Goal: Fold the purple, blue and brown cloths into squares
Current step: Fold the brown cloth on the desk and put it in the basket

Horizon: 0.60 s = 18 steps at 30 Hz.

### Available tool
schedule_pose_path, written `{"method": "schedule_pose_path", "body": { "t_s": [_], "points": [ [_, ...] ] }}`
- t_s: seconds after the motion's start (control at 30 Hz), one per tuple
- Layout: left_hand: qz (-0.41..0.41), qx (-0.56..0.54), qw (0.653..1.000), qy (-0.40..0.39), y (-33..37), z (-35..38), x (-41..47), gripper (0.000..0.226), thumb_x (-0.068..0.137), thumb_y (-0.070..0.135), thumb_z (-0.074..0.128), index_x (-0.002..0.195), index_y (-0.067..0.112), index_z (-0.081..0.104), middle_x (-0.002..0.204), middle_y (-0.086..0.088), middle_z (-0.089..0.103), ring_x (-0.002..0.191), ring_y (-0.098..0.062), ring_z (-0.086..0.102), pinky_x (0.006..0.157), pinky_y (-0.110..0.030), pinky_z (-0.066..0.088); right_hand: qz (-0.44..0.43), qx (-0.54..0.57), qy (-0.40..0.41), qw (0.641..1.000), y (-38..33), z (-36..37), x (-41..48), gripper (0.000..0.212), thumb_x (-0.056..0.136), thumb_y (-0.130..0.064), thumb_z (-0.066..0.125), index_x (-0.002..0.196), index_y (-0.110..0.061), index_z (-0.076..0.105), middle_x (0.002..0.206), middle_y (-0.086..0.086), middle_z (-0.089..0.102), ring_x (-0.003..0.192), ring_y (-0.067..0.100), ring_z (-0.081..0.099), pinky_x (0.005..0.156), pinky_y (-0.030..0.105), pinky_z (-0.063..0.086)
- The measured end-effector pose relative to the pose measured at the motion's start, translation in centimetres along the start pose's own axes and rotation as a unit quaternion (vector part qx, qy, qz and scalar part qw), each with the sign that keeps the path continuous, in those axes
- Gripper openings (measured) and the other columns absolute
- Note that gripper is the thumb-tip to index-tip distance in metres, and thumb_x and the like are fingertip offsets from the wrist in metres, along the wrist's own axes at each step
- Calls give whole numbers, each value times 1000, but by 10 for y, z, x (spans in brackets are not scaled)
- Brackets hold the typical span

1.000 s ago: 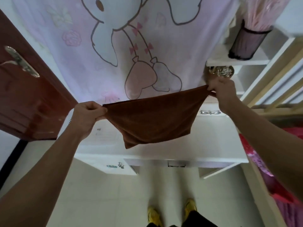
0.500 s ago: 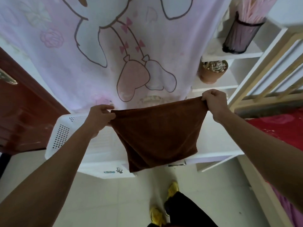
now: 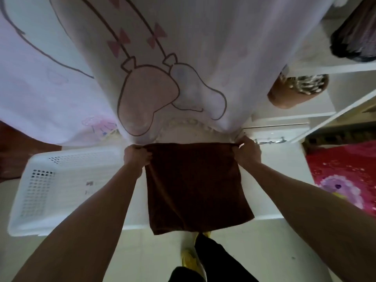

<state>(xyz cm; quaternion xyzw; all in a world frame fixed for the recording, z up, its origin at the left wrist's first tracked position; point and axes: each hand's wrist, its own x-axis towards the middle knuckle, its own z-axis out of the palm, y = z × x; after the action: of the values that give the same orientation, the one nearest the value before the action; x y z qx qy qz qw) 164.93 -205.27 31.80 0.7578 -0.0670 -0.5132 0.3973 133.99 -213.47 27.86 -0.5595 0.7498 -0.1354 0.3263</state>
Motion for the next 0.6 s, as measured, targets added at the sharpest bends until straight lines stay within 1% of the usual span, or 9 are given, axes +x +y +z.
{"method": "schedule_pose_path", "body": {
  "t_s": [0.07,0.17,0.23,0.27,0.33,0.4,0.43,0.53,0.6],
  "points": [
    [33,43,998,16,-10,11,7,14,89,2,43,83,7,55,79,-14,54,65,-25,53,61,-30,44,12,7,-29,999,4,15,9,22,79,-17,57,99,-22,66,94,11,72,95,31,64,75,29,43],
    [110,151,982,11,-30,19,5,18,81,2,54,87,19,53,84,-5,59,75,-25,58,73,-38,49,2,18,-57,998,9,27,9,37,83,-10,52,115,-21,64,103,10,71,97,33,64,83,38,52],
    [148,235,960,35,-51,19,-1,31,80,12,58,110,19,53,98,-1,62,90,-24,61,83,-41,52,0,51,-40,998,14,25,3,39,85,-13,55,123,-22,60,104,4,71,96,27,65,84,38,52],
    [168,268,947,58,-65,16,-5,37,81,15,59,117,16,51,104,-1,62,93,-24,60,84,-40,51,5,68,-26,997,19,21,-3,38,85,-16,58,123,-22,59,102,2,71,94,23,65,81,35,51],
    [196,299,929,101,-94,6,-17,31,83,15,60,113,10,53,103,-7,63,93,-26,60,78,-34,46,8,48,4,999,30,11,-18,29,85,-24,63,114,-21,61,96,-1,71,90,20,65,77,30,46],
    [187,332,918,113,-126,-4,-34,22,84,18,61,105,10,57,99,-8,66,92,-27,62,73,-31,41,17,-10,3,1000,49,3,-39,18,85,-34,64,100,-24,64,92,-4,72,89,21,66,78,32,47],
    [161,351,915,113,-142,-11,-40,21,85,20,62,103,10,60,98,-8,68,92,-28,63,73,-31,42,26,-39,-15,999,60,1,-50,17,84,-40,63,93,-26,65,90,-5,72,89,22,67,80,33,49],
    [73,377,916,116,-187,-35,-59,24,84,30,66,97,10,64,94,-10,71,92,-31,64,73,-33,46,66,-108,-65,990,102,3,-92,29,79,-60,60,84,-31,62,83,-10,70,82,19,66,80,34,52],
    [-2,331,935,125,-213,-48,-66,38,78,42,72,96,9,65,93,-13,71,94,-34,64,81,-39,51,75,-128,-65,987,125,6,-118,34,75,-64,63,80,-31,58,79,-11,67,77,18,63,76,34,52]
  ]
}}
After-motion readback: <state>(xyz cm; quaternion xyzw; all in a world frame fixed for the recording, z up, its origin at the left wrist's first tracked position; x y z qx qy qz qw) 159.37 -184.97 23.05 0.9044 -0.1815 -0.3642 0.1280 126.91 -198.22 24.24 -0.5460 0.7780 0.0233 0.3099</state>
